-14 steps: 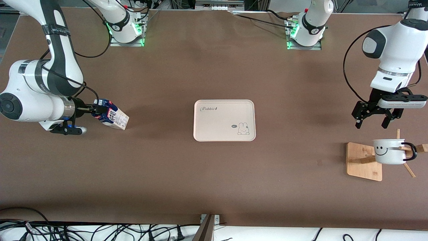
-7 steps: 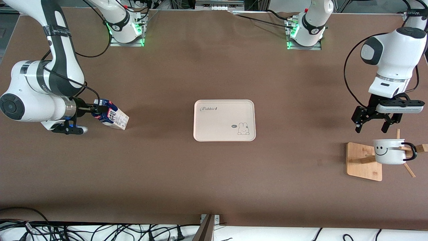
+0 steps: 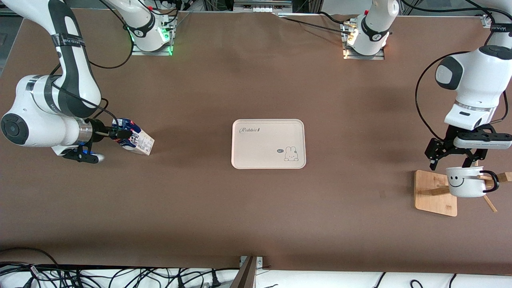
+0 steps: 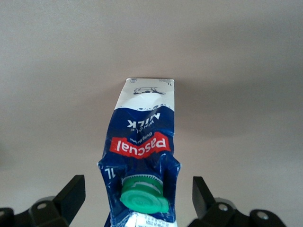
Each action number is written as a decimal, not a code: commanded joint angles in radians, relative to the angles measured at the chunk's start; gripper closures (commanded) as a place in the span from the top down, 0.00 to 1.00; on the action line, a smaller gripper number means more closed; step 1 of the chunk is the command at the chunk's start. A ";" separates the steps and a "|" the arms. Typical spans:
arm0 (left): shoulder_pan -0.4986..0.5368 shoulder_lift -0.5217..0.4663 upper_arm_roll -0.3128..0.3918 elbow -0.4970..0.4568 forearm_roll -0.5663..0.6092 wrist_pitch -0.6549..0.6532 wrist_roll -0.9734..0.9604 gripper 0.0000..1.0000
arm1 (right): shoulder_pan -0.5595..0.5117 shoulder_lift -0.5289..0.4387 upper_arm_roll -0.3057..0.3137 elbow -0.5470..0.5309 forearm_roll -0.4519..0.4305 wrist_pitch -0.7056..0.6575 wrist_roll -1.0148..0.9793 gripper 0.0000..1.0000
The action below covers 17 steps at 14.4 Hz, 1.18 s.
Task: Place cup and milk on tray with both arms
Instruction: 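Close the right gripper on the carton while the left gripper grasps the mug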
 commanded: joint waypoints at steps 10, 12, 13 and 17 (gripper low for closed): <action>0.008 0.108 0.006 0.037 0.023 0.135 0.020 1.00 | -0.010 0.028 -0.001 -0.011 0.004 -0.012 -0.008 1.00; 0.026 0.104 0.005 0.034 0.023 0.136 0.037 1.00 | -0.010 0.026 0.000 -0.011 0.004 -0.014 -0.009 0.83; 0.040 0.097 0.005 0.026 0.023 0.136 0.046 1.00 | -0.008 0.026 0.000 -0.011 0.004 -0.014 -0.012 0.68; 0.029 0.054 0.005 -0.017 0.022 0.133 0.044 1.00 | -0.010 0.026 0.000 -0.011 0.004 -0.021 -0.044 0.49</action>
